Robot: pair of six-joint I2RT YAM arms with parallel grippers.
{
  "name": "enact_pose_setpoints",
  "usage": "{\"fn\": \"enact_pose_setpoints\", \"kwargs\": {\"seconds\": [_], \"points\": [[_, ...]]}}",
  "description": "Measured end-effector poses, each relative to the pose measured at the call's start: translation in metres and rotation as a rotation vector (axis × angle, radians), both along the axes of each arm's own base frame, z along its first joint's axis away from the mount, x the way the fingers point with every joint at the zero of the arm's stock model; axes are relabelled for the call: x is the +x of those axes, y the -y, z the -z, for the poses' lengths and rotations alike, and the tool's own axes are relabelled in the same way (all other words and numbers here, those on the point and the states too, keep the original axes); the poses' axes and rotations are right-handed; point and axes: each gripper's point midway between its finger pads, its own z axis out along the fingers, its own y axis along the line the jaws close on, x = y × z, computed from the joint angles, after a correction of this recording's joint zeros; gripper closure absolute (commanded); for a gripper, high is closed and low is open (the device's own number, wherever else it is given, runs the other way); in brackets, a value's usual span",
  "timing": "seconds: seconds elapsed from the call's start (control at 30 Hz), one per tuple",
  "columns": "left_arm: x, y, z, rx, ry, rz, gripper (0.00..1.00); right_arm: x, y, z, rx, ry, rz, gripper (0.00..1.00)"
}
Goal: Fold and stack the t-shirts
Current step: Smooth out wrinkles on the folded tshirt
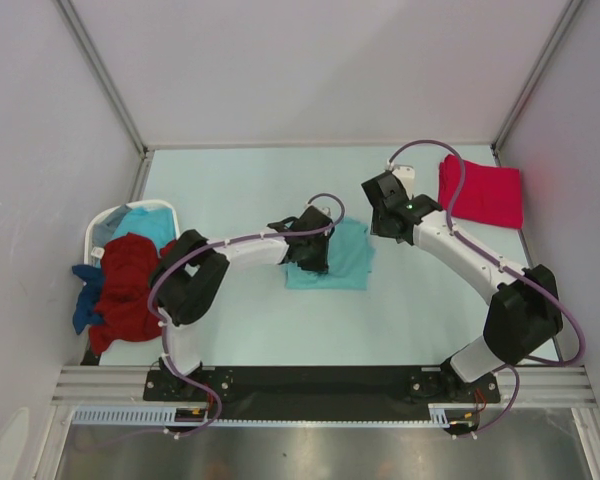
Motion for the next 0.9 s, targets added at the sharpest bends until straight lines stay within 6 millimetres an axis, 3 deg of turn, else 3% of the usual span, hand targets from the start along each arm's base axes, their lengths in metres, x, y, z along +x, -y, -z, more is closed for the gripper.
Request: {"fn": "enact_pose_setpoints", "kwargs": {"seconds": [0.2,0.3,0.37,0.53,0.6,0.7,0.83,0.9], "points": [[0.001,-0.003,-0.005,0.015,0.030,0.005,0.76,0.000,0.000,0.000,0.000,0.000,0.000,0.56],[0.005,-0.002,-0.018,0.059,0.073,0.025,0.74,0.000,0.000,0.000,0.000,0.000,0.000,0.56],[0.016,0.006,-0.041,0.066,0.119,0.039,0.74,0.000,-0.001,0.000,0.000,0.000,-0.002,0.56],[0.060,0.042,-0.122,-0.041,0.286,0.045,0.74,-0.001,-0.002,0.000,-0.001,-0.001,-0.005,0.56],[0.071,0.053,-0.135,-0.071,0.314,0.043,0.74,-0.001,-0.002,0.000,-0.001,-0.001,-0.005,0.55],[0.079,0.064,-0.118,-0.075,0.282,0.058,0.75,-0.001,-0.002,0.000,-0.002,-0.002,-0.005,0.56],[0.072,0.064,-0.051,-0.004,0.148,0.080,0.75,-0.002,0.002,0.001,-0.006,-0.008,0.002,0.56],[0.067,0.060,-0.027,0.024,0.091,0.088,0.75,-0.001,0.005,0.001,-0.008,-0.011,0.010,0.55]]}}
